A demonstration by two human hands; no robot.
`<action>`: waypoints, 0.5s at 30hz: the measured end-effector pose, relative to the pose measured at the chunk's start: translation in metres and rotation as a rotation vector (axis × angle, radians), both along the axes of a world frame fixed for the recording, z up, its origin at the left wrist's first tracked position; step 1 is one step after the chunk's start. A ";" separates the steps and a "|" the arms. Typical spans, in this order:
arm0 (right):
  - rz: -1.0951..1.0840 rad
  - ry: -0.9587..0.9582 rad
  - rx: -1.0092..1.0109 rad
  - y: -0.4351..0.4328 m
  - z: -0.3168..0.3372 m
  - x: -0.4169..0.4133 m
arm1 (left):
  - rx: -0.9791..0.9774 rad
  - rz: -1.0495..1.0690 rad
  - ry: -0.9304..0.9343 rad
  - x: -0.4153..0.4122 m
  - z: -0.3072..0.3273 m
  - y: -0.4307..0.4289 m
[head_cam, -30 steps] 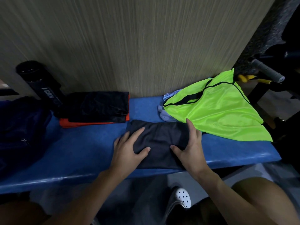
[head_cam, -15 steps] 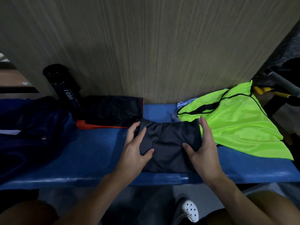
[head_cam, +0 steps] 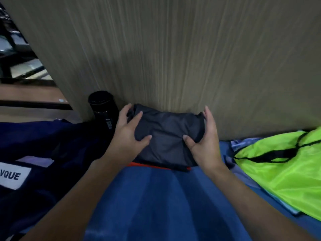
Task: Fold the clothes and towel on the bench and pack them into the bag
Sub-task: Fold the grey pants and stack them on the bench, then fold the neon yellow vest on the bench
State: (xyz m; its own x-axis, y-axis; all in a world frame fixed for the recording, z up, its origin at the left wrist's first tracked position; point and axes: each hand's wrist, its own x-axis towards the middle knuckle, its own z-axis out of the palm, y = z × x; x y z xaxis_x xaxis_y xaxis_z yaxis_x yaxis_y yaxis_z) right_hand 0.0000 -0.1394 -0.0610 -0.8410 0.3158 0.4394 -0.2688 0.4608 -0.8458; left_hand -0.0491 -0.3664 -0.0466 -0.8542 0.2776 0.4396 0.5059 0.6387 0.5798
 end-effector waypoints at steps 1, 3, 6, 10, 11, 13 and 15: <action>0.042 -0.070 0.027 -0.002 -0.004 -0.010 | -0.133 0.070 0.010 -0.008 -0.005 -0.002; 0.066 -0.326 0.290 -0.002 -0.019 -0.022 | -0.413 0.137 0.061 -0.016 -0.020 0.000; -0.074 -0.485 0.792 -0.005 -0.040 -0.025 | -0.544 0.079 0.106 -0.017 -0.045 0.009; 0.055 -0.317 0.815 -0.019 -0.044 -0.032 | -0.625 0.082 0.034 -0.022 -0.056 0.006; 0.107 -0.366 0.821 -0.022 -0.047 -0.034 | -0.631 0.074 -0.005 -0.023 -0.057 0.003; 0.187 -0.502 0.850 -0.024 -0.057 -0.034 | -0.622 0.068 -0.095 -0.025 -0.063 -0.003; 0.197 -0.568 0.872 -0.023 -0.066 -0.034 | -0.587 0.066 -0.150 -0.027 -0.067 -0.005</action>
